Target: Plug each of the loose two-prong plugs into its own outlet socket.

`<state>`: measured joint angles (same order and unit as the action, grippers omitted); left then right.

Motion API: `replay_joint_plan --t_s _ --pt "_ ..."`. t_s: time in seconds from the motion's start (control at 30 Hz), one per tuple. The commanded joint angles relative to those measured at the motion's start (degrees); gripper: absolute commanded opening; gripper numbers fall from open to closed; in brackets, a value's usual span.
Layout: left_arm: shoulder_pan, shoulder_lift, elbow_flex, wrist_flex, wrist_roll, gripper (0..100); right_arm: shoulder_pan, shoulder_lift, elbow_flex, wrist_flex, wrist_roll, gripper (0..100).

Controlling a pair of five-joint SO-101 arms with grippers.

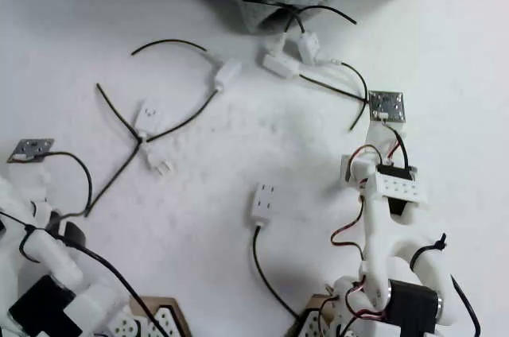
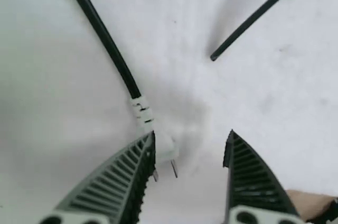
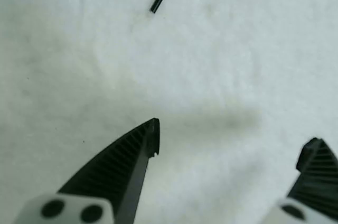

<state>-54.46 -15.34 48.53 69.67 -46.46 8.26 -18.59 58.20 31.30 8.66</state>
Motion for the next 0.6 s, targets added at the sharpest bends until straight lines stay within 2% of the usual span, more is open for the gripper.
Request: replay_joint_plan --t_s 0.0,0.07,0.13,0.27,0.43,0.57 --pt "-2.68 -0.31 -1.85 -1.58 0.18 23 -0.48 -0.22 -0.79 -0.48 0.18 40.1" --pt "-5.93 -0.22 -3.08 -3.34 -0.18 23 -0.48 -0.22 -0.79 -0.48 0.18 40.1" --pt "-7.78 0.13 -3.34 -3.96 -3.52 23 -0.48 -0.22 -0.79 -0.48 0.18 40.1" --pt "-8.48 0.13 -0.35 -5.19 -6.86 23 -0.48 -0.22 -0.79 -0.48 0.18 40.1" --pt "-5.05 0.22 5.80 -11.78 -6.86 23 -0.48 -0.22 -0.79 -0.48 0.18 40.1" --pt "-1.89 0.22 8.88 -12.04 -6.24 23 -0.48 -0.22 -0.79 -0.48 0.18 40.1"
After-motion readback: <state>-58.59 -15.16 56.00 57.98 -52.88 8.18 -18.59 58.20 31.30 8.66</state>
